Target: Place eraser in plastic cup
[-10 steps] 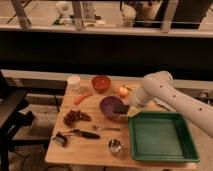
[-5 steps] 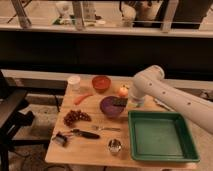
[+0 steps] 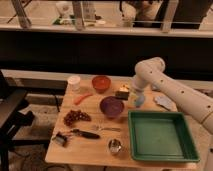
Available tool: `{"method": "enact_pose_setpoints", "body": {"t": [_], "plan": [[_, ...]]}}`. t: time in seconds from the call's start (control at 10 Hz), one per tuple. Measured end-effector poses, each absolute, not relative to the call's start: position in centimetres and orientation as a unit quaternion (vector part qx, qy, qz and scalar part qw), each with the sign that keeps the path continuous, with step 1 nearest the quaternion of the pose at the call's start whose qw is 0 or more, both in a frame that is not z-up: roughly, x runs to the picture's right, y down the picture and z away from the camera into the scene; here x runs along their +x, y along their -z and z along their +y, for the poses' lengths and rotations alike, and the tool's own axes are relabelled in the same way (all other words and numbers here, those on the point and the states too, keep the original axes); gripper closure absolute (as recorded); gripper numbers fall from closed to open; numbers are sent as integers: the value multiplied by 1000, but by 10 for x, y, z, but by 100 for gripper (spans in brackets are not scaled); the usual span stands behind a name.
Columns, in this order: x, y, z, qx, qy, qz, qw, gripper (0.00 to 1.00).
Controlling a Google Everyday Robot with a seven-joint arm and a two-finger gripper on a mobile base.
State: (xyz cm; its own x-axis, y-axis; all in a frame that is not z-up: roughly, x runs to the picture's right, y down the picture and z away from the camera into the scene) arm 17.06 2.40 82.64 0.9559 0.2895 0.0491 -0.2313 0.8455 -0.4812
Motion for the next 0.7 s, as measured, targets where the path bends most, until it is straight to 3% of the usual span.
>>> {"method": "enact_pose_setpoints", "body": {"t": [0.7], "plan": [[231,-845,26,-241,-185,-72,950,100]]}}
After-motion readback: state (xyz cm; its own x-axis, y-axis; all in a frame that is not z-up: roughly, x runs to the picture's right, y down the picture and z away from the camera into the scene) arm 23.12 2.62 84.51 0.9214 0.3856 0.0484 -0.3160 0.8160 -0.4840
